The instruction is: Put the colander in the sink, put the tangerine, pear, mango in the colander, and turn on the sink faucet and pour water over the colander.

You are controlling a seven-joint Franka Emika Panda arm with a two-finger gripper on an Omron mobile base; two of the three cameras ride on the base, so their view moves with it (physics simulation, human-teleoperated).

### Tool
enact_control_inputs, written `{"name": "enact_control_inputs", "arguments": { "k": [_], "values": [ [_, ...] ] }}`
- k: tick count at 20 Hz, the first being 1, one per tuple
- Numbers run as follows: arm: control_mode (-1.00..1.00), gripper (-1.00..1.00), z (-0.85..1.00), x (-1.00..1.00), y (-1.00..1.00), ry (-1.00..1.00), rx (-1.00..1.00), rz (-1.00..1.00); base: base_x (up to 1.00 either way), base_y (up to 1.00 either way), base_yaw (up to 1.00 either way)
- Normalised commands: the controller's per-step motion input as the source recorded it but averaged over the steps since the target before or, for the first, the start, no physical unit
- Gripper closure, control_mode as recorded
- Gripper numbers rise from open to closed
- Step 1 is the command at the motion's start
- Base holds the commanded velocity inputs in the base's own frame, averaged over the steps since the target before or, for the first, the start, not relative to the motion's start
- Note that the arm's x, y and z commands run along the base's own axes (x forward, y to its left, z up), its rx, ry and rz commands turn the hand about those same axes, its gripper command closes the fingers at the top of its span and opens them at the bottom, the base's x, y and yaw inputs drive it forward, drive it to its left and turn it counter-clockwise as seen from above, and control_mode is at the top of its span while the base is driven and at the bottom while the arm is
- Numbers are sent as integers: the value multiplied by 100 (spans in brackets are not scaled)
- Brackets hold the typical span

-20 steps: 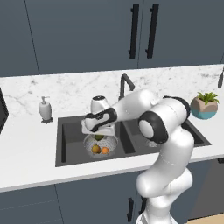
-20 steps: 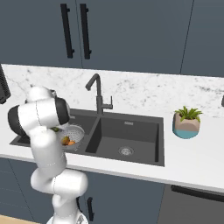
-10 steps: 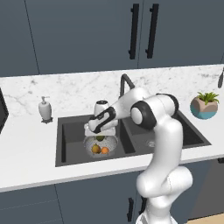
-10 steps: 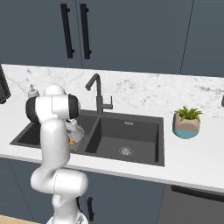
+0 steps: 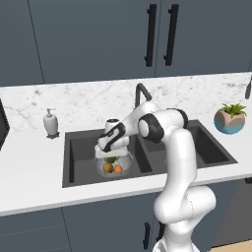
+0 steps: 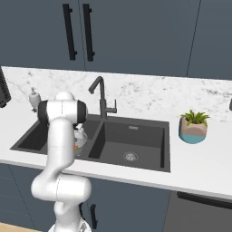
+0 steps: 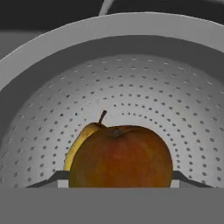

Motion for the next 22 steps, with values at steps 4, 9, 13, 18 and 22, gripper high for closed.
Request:
{"name": "enact_control_inputs", "arguments": {
  "k": [4,9,13,18,22],
  "values": [
    [-100,100,-42,15,5,12,0,5,0,0,0],
    [-100,-100,-17,0,3,9,0,2,0,0,0],
    [-100,-100,0,-8,0,2,0,1,0,0,0],
    [-100,-100,16,-27,0,0,0,1,0,0,0],
    [-100,-100,37,-23,0,0,0,0,0,0,0]
  ]
}}
